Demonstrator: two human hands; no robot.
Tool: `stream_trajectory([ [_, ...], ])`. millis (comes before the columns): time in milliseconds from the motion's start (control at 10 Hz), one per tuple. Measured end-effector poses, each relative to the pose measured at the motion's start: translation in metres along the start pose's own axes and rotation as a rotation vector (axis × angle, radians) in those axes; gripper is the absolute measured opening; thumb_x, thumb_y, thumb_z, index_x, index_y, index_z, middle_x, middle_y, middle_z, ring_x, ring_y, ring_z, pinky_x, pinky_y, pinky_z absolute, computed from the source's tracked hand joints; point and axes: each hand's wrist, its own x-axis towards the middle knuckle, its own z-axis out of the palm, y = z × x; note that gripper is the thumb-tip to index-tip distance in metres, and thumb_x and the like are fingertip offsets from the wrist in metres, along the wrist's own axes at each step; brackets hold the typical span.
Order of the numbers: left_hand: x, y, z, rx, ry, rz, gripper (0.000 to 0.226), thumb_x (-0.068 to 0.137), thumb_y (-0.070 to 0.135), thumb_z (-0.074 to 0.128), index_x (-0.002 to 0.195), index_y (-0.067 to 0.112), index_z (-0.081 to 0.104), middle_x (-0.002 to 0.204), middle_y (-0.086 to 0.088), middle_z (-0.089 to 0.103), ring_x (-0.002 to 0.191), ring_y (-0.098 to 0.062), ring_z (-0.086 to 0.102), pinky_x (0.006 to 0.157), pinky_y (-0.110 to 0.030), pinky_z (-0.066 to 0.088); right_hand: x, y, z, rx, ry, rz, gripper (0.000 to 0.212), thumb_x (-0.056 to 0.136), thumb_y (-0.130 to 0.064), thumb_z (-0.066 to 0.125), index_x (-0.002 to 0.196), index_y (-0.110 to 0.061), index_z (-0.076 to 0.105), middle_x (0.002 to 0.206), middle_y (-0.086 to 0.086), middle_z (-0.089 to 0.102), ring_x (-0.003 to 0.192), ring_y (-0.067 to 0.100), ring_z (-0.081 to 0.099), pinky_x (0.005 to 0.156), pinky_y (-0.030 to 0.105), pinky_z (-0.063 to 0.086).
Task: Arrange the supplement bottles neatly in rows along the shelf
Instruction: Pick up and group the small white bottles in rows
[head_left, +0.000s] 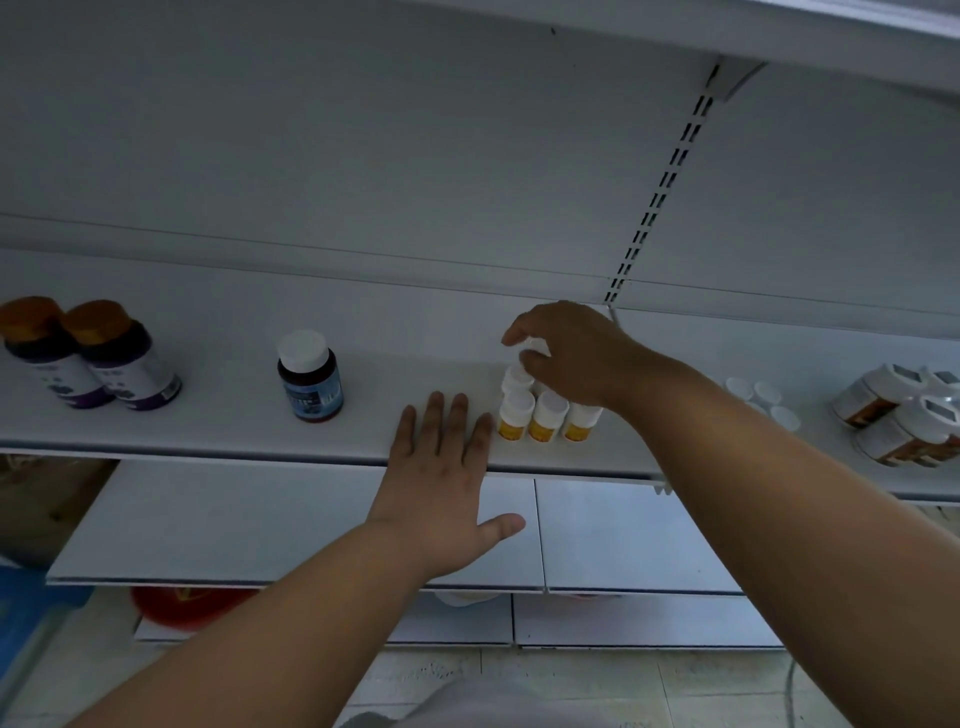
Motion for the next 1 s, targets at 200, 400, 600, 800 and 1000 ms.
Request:
stream_trajectory([
  [200, -0.001, 0.0, -0.001, 0.003, -0.007, -0.001, 0.106, 0.081, 0.087, 0.012, 0.155, 0.017, -0.017, 0.162, -0.017, -0.024, 0.147, -0.04, -0.025, 0.118, -0.059, -0.008, 0.017, 0.012, 0.006, -0.113, -0.024, 0.138, 0.029, 0.093, -0.023, 0.056, 0.122, -0.022, 0.06, 0.127, 0.002, 0.06, 0.116, 0.022, 0.054, 0.095, 0.032, 0.042],
  [400, 0.0, 0.0, 0.0, 0.006, 0.001, -0.005, 0.107, 0.081, 0.087, 0.013, 0.155, 0.017, -0.017, 0.162, -0.017, -0.023, 0.147, -0.04, -0.024, 0.118, -0.059, -0.009, 0.017, 0.013, 0.004, -0.114, 0.131, 0.068, 0.024, 0.097, -0.022, 0.051, 0.116, -0.012, 0.06, 0.111, 0.01, 0.062, 0.103, 0.027, 0.058, 0.087, 0.035, 0.045],
  [600, 0.0, 0.0, 0.0, -0.006, 0.012, -0.002, 0.107, 0.081, 0.087, 0.014, 0.156, 0.016, -0.014, 0.163, -0.017, -0.02, 0.148, -0.04, -0.022, 0.118, -0.059, -0.009, -0.028, -0.014, -0.024, 0.413, 0.338, 0.135, 0.028, 0.103, -0.024, 0.04, 0.11, -0.024, 0.067, 0.105, -0.009, 0.065, 0.089, 0.009, 0.06, 0.081, 0.027, 0.045],
  [800, -0.002, -0.001, 0.001, 0.008, 0.019, -0.001, 0.107, 0.081, 0.088, 0.011, 0.155, 0.016, -0.018, 0.162, -0.018, -0.022, 0.147, -0.04, -0.024, 0.118, -0.059, -0.011, -0.068, -0.046, -0.023, 1.459, 0.221, 0.18, 0.033, 0.094, -0.024, 0.049, 0.108, 0.001, 0.064, 0.092, 0.014, 0.064, 0.084, 0.037, 0.068, 0.083, 0.044, 0.057],
  [1000, 0.0, 0.0, 0.005, -0.012, 0.039, -0.002, 0.107, 0.08, 0.088, 0.013, 0.156, 0.017, -0.015, 0.163, -0.017, -0.02, 0.148, -0.039, -0.023, 0.118, -0.058, -0.011, -0.083, -0.059, -0.017, 2.111, -0.052, 0.182, 0.044, 0.077, -0.042, 0.071, 0.098, -0.004, 0.064, 0.084, 0.008, 0.059, 0.066, 0.015, 0.051, 0.06, 0.024, 0.044],
])
